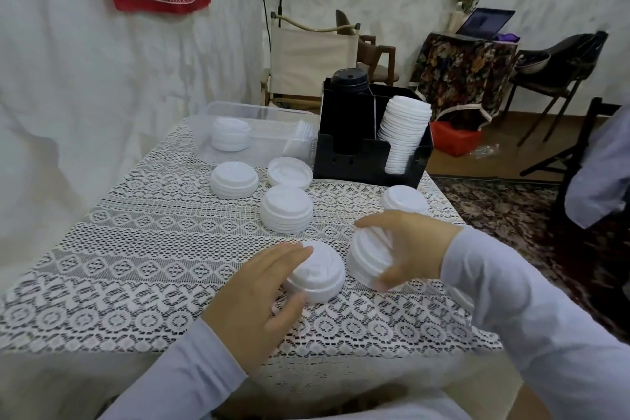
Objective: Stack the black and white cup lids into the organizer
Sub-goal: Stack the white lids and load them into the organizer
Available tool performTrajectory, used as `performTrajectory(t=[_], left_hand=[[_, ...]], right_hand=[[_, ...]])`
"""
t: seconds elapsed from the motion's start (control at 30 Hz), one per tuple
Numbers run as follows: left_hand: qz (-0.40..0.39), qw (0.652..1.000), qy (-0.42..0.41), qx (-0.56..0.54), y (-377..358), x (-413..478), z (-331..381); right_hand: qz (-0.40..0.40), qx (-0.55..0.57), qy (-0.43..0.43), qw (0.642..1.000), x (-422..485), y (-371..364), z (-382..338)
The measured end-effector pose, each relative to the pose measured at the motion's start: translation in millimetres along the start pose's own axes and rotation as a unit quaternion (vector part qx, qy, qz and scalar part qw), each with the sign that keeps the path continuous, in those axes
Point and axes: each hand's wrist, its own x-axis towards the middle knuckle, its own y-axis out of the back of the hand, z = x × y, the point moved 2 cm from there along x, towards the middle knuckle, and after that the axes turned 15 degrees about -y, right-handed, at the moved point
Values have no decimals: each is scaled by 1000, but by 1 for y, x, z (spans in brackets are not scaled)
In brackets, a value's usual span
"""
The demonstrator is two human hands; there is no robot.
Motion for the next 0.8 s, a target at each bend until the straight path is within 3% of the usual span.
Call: performTrajectory(t=[0.2,0.33,0.5,0.8], left_hand=[[29,995,74,-57,7,7,3],[33,992,99,-63,8,8,3],[78,973,195,-92,12,5,1],[30,994,92,-46,12,8,2]], right_hand=[[22,91,89,992,-12,9,-34],[7,55,128,990,-9,-1,-60],[-9,18,137,990,-2,-5,-71],[-69,-11,162,984,4,-12,-80]])
